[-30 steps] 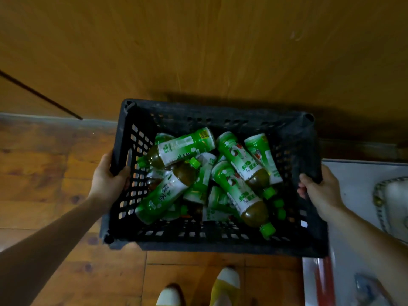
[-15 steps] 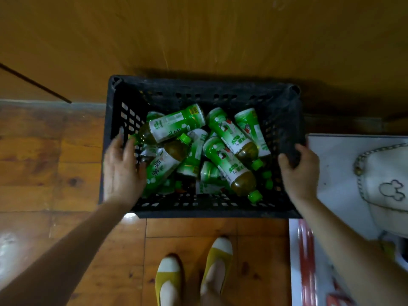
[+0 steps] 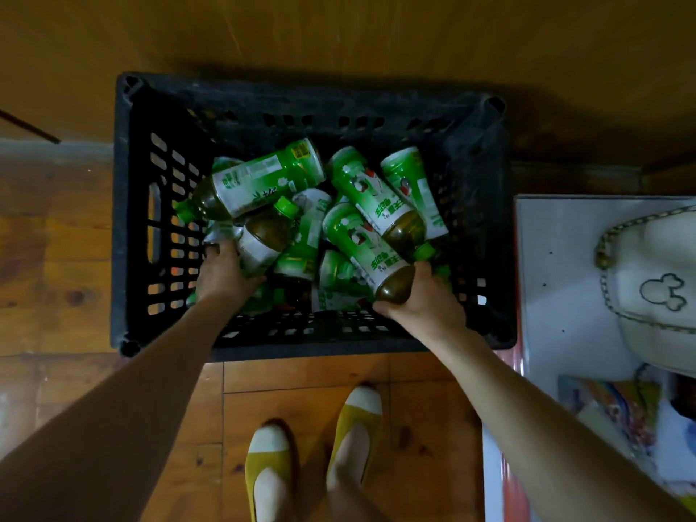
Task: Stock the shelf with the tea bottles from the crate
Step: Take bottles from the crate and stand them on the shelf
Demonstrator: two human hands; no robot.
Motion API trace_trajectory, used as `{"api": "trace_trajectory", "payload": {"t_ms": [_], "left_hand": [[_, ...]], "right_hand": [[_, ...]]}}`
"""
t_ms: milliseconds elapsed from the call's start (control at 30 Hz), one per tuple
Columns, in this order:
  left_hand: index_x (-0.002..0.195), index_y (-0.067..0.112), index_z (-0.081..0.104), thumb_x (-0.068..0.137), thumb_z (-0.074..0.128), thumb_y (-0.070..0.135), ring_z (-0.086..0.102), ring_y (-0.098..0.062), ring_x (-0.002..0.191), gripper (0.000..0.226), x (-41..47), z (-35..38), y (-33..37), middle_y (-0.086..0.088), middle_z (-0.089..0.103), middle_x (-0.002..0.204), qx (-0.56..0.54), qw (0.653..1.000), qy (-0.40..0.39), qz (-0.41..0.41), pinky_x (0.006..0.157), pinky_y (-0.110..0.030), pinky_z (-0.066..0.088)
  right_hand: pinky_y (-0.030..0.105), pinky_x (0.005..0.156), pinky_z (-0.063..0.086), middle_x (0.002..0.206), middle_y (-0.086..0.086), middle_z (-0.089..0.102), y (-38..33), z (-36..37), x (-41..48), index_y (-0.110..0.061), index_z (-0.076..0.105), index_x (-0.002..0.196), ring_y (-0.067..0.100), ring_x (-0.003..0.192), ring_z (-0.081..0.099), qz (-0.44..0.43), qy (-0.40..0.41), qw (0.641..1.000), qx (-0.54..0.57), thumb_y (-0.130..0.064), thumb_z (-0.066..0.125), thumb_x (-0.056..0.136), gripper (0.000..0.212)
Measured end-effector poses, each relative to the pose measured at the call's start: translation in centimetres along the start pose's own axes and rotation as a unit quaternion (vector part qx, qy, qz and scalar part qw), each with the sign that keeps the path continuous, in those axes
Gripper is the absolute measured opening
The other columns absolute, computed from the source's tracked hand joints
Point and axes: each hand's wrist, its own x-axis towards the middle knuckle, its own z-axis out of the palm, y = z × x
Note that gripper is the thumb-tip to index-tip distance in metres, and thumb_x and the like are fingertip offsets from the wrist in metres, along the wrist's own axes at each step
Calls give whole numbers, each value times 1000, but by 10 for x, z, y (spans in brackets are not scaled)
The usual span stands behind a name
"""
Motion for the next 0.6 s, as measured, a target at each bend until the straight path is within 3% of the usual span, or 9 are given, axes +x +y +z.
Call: {"api": "trace_trajectory", "payload": {"t_ms": [200,333,433,533,600], "left_hand": [[126,8,46,72,77,21,55,-36,109,64,-10,-11,-1,-18,58,121,-89,994,31,47,88,-44,49],[124,11,50,70,78,18,57,-26,100,61,-50,-44,16,-9,62,111,-178,978,81,77,78,-32,46],[119,15,53,70,78,21,57,-15,89,55,-92,-85,29,2,61,99,-258,960,95,53,75,-29,46],[113,13,56,68,79,18,60,-16,88,52,-140,-132,45,4,63,97,-315,942,106,46,77,-31,50],[113,12,56,67,80,16,61,-16,88,53,-174,-164,56,4,63,97,-332,936,104,50,74,-28,51]], "right_hand": [[29,73,50,96,-1,61,-1,-5,-6,-17,52,114,18,91,60,-14,28,985,171,-35,76,67,56],[16,63,41,80,-16,51,-20,-40,-29,-25,54,108,9,81,54,-59,34,978,197,-29,77,69,45],[8,64,38,87,-16,54,-32,-69,-65,-26,53,115,0,78,51,-80,47,975,200,-29,77,68,52],[21,80,45,112,-1,55,-41,-107,-111,-27,48,127,12,100,53,-96,70,975,189,-35,78,64,70],[18,81,41,116,1,51,-47,-140,-145,-27,44,133,10,101,48,-108,85,975,177,-34,79,64,77]]}}
